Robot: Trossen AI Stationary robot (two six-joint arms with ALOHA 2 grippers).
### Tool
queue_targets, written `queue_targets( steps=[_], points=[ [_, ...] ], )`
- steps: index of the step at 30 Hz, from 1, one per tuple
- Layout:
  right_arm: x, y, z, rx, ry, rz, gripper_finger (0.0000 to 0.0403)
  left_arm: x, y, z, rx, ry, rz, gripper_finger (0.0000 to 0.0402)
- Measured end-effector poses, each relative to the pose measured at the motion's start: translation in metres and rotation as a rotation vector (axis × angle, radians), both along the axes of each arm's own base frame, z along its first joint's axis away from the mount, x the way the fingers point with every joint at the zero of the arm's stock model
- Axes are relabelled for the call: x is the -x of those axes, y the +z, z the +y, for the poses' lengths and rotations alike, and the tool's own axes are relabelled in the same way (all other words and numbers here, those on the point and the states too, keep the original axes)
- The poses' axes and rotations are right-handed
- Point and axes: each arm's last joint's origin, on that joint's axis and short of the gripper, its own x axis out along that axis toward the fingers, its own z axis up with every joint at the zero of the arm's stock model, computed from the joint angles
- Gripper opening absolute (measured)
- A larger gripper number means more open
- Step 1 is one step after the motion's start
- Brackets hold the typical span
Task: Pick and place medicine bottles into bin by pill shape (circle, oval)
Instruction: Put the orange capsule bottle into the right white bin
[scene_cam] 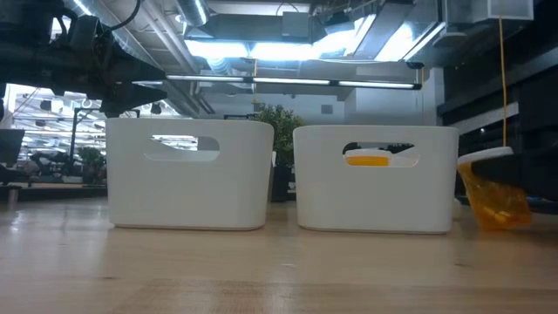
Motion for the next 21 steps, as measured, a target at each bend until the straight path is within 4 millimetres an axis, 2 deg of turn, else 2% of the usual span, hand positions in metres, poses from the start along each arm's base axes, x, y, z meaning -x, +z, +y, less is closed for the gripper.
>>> queue_targets(
  steps=[21],
  points=[
    [-0.0002,-0.0017,0.0004,-0.004,0.000,-0.004,0.0215,0.0000,-0.0001,0.0000,0.000,0.000,0.001,0.0255]
  ],
)
